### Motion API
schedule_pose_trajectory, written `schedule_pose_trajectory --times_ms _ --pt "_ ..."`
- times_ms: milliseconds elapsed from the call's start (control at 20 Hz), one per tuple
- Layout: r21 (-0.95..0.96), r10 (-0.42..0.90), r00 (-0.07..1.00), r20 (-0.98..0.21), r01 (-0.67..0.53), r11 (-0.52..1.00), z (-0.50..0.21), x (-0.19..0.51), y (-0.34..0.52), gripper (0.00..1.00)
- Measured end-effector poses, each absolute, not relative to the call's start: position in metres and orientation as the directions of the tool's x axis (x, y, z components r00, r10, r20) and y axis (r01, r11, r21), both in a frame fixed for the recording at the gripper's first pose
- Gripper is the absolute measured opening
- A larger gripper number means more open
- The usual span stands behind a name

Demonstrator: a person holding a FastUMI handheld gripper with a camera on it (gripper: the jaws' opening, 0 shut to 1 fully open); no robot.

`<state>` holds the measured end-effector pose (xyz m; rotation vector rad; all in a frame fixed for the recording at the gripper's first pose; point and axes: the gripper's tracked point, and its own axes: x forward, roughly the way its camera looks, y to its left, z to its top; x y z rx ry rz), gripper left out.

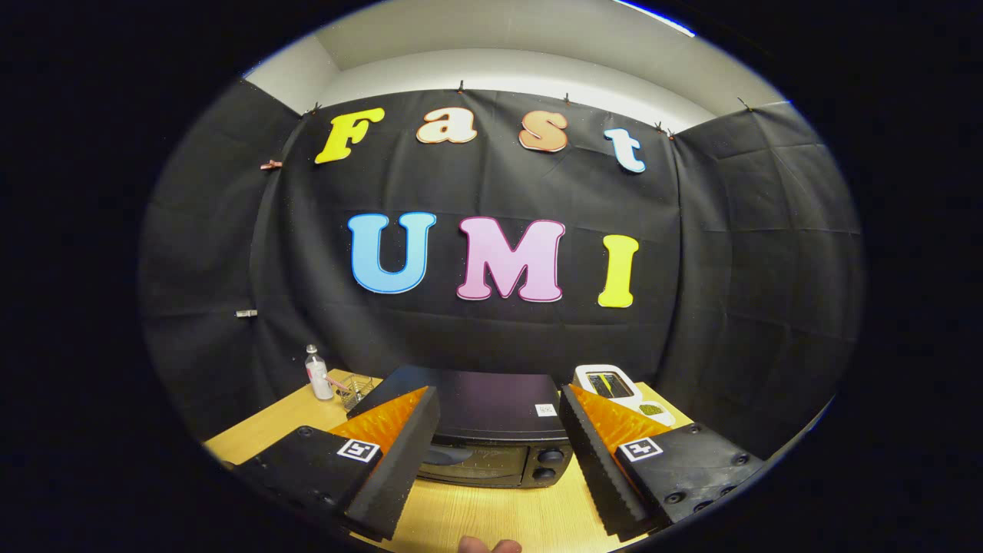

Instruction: Open the toaster oven, put the food inside, and close the toaster oven door.

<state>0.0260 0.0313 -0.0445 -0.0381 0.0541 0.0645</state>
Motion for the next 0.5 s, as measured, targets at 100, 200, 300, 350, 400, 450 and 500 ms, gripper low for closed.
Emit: schedule_pose_trajectory --times_ms 100,200,300,350,400,450,500 --pt "-0.05 0.08 0.995 -0.061 -0.083 0.995 -0.059 0.038 0.046 0.97" --pt "-0.058 0.084 0.994 -0.074 -0.088 0.994 -0.077 0.055 0.061 0.97" --pt "-0.069 0.088 0.992 -0.093 -0.095 0.993 -0.097 0.073 0.079 0.97" --pt "-0.071 0.095 0.99 -0.102 -0.102 0.992 -0.108 0.08 0.089 0.97" --pt "-0.067 0.1 0.989 -0.114 -0.108 0.992 -0.121 0.086 0.097 0.97" --pt "-0.059 0.1 0.987 -0.125 -0.108 0.992 -0.133 0.091 0.104 0.97" --pt "-0.052 0.097 0.985 -0.142 -0.105 0.993 -0.145 0.096 0.108 0.97"
